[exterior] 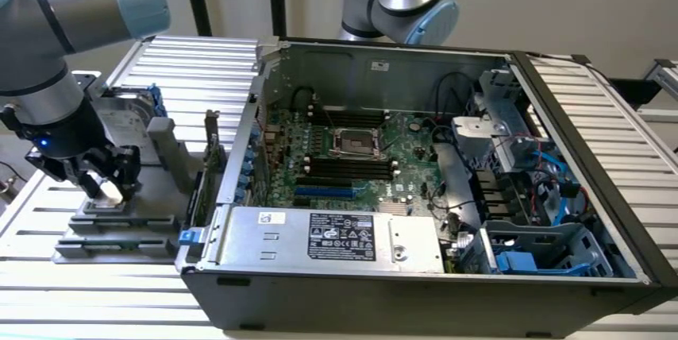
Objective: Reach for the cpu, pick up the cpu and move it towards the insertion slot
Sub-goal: 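Pick up the cpu and move it towards the insertion slot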
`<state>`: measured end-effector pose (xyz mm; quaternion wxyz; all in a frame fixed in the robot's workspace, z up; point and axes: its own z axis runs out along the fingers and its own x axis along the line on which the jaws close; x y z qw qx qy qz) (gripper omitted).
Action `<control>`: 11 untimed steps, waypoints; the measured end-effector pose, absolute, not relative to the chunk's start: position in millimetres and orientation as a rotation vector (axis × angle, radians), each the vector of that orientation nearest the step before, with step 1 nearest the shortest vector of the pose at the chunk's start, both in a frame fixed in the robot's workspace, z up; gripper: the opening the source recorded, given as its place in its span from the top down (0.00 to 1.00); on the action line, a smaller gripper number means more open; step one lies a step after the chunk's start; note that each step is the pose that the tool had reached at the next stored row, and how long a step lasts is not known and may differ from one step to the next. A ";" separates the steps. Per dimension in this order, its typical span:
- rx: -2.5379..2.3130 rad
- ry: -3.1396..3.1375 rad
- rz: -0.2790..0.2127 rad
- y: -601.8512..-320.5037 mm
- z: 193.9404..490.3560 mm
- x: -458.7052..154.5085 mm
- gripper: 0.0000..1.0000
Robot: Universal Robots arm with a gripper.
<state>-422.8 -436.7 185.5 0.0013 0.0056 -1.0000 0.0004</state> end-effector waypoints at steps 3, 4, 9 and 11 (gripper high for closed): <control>0.018 -3.139 0.001 -436.7 185.4 -422.7 0.45; 0.018 -3.139 0.001 -436.7 185.4 -422.7 0.45; 0.018 -3.139 0.001 -436.7 185.5 -422.7 0.45; 0.015 -3.140 0.001 -436.7 186.0 -422.7 0.45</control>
